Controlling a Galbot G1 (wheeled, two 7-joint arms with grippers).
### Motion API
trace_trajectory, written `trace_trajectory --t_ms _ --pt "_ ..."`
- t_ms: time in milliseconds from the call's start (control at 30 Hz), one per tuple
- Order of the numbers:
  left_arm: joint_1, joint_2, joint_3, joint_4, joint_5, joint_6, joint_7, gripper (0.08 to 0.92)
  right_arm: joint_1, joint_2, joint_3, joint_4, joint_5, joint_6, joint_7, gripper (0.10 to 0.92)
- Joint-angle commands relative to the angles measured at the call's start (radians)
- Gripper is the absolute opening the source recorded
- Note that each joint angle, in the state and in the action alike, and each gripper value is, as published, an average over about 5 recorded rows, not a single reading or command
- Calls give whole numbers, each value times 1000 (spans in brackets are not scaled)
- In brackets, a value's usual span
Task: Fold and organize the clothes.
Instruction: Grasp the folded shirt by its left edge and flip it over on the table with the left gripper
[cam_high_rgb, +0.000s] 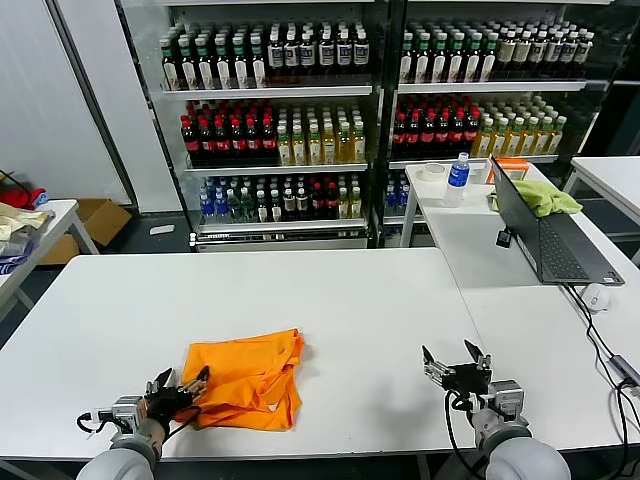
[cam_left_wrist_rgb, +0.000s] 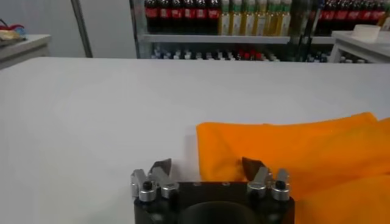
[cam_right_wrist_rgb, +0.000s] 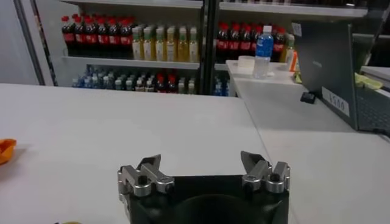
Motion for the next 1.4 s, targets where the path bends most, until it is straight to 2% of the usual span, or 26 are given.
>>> trace_trajectory --t_ms 33,400,567,700,833,1100,1167,1267,1333,1400 --pt "6 -9 17 29 -7 -34 22 681 0 2 -1 0 0 0 0 823" --pt "0 -25 18 27 -6 -59 58 334 4 7 -3 2 0 2 0 823" --pt "-2 18 -61 -55 -1 22 61 196 8 2 1 7 1 1 0 823" --pt "5 91 -204 -123 -37 149 56 102 12 2 2 8 1 1 1 823" --pt "46 184 -394 -112 -65 157 94 90 20 8 -10 7 0 1 2 823" --pt "182 469 -711 104 -56 158 309 90 27 8 -14 9 3 2 0 823" --pt "181 498 -720 120 -73 158 320 90 28 7 -11 7 4 4 -1 823" --pt "157 455 -638 22 -119 159 279 90 27 9 -7 6 4 5 -1 823" --pt "134 378 -531 -85 -151 159 225 90 25 10 -6 6 4 5 -1 823" --pt "105 276 -363 -201 -168 159 165 90 21 10 -4 6 3 5 0 823"
